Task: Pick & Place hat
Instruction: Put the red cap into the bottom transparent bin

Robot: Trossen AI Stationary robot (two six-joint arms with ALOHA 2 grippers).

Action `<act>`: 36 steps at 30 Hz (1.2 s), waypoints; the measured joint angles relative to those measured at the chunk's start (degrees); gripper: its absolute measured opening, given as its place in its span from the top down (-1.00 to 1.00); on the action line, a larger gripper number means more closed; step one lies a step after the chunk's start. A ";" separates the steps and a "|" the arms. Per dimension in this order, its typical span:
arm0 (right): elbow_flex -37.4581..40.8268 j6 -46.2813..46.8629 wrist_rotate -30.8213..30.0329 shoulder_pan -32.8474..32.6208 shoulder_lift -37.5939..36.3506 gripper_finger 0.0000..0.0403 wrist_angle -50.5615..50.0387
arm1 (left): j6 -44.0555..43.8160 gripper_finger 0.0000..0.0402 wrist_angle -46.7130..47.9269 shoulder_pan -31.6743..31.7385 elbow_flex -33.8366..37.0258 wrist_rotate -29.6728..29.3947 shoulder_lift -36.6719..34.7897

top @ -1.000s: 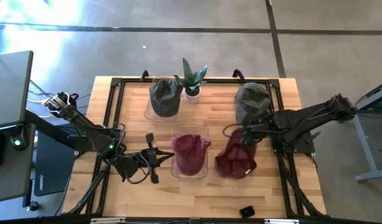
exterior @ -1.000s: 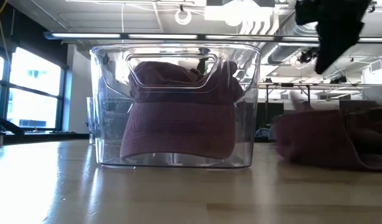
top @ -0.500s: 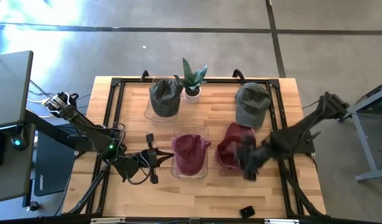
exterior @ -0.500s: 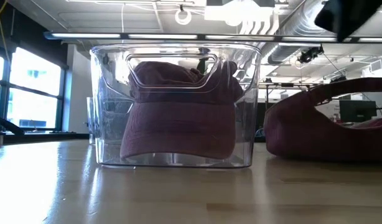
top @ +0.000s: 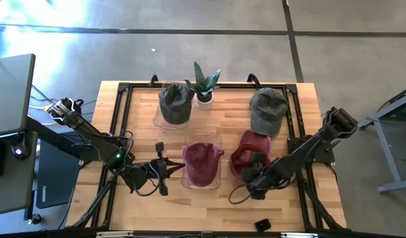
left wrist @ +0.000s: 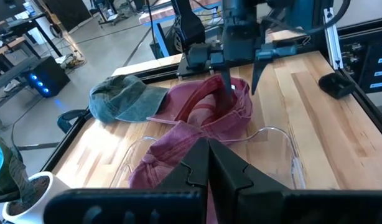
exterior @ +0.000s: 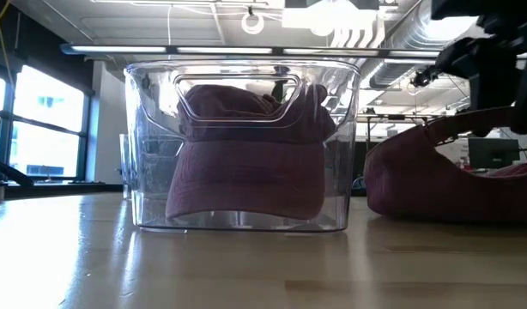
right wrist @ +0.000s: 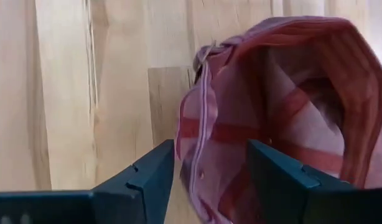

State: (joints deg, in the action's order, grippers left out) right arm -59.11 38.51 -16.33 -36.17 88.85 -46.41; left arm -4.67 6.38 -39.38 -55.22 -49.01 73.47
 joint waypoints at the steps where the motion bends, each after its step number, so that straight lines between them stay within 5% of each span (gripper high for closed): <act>1: 0.00 -0.46 0.32 0.52 0.25 0.03 0.47 | 0.02 1.00 0.02 0.00 0.00 0.00 0.00; 5: 0.00 -3.08 3.53 2.31 0.82 0.22 3.88 | 0.11 1.00 0.01 0.00 0.00 0.00 0.00; 11: 0.00 -7.73 17.21 4.32 -0.28 0.90 9.77 | 0.11 1.00 0.02 0.02 0.00 0.02 0.00; 17: -0.01 -9.72 22.42 5.24 -6.33 0.85 13.07 | 0.11 1.00 0.17 0.00 0.00 0.10 0.00; 27: -0.11 -3.54 0.94 8.37 -13.97 0.95 -7.77 | 0.11 1.00 0.21 0.00 0.00 0.55 0.00; 36: -0.09 0.71 -1.04 15.34 -10.99 0.70 -15.86 | 0.11 1.00 0.21 0.01 0.00 0.60 0.00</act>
State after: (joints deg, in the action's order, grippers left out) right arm -59.20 39.22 -17.38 -20.83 77.86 -62.28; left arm -4.56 6.59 -39.37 -55.22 -48.41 73.47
